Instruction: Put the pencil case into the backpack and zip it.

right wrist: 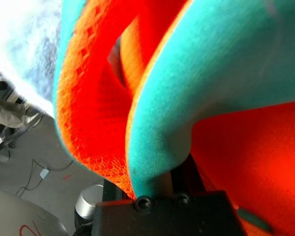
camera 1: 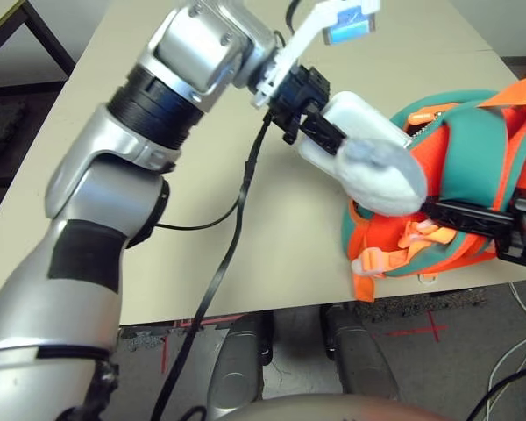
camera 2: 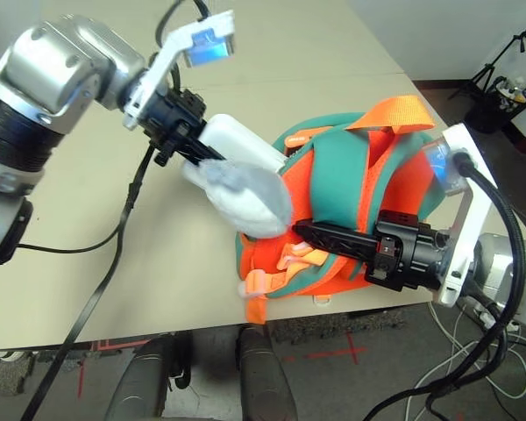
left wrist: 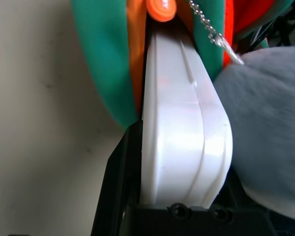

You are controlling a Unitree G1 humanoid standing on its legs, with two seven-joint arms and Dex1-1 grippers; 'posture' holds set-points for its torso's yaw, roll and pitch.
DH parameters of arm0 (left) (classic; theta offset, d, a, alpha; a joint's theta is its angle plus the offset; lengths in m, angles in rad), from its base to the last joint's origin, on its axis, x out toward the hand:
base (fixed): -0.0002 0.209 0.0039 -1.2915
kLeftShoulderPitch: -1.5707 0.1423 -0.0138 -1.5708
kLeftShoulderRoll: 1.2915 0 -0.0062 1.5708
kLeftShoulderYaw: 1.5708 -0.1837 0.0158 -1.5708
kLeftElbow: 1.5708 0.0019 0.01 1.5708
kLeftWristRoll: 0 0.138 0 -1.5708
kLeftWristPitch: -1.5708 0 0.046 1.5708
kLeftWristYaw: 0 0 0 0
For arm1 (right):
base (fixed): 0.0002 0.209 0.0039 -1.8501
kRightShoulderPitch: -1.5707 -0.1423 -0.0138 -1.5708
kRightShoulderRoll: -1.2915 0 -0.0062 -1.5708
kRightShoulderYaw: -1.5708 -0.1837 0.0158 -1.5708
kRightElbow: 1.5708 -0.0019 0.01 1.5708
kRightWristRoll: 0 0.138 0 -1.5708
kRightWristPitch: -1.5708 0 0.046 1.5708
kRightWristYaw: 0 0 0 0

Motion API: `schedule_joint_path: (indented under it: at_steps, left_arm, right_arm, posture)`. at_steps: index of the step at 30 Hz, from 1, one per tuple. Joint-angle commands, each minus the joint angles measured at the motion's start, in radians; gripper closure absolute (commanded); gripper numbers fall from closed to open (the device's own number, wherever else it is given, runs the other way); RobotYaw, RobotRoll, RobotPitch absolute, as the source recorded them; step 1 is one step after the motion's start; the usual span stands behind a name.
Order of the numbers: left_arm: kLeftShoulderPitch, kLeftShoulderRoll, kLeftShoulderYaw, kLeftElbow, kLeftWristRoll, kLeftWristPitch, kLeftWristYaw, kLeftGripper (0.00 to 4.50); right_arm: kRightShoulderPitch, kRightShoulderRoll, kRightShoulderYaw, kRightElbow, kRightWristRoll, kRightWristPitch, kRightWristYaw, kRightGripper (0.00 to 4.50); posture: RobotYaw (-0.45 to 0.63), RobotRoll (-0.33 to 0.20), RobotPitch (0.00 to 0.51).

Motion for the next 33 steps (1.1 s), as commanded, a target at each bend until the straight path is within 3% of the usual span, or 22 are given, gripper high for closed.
schedule_joint_path:
  at_steps: [1, 8, 18, 21, 33]
  left_arm:
    - [0.05, -0.017, -0.016, -0.079, 0.007, 0.03, 0.006, 3.12]
    - [0.105, -0.01, 0.057, -0.153, -0.01, 0.065, 0.047, 3.12]
    - [0.098, 0.063, 0.211, -0.171, -0.033, 0.081, 0.106, 0.01]
    - [0.106, 0.074, 0.221, -0.177, -0.037, 0.086, 0.12, 0.42]
    - [0.147, 0.048, 0.226, -0.194, -0.06, 0.099, 0.153, 4.25]
  right_arm:
    - [-0.001, 0.011, 0.009, -0.004, -0.02, 0.003, 0.016, 4.2]
    - [0.017, 0.022, -0.011, -0.009, -0.034, 0.007, 0.03, 4.2]
    - [0.011, 0.018, -0.008, 0.005, -0.052, 0.017, 0.055, 4.2]
    - [0.003, 0.014, -0.003, 0.013, -0.059, 0.021, 0.066, 4.2]
    - [-0.031, 0.003, 0.012, 0.026, -0.062, 0.034, 0.071, 4.21]
  posture:
    - [0.03, 0.0, 0.207]
    - [0.03, 0.0, 0.203]
    - [0.05, 0.0, 0.206]
    - [0.06, 0.0, 0.204]
    - [0.05, 0.0, 0.203]
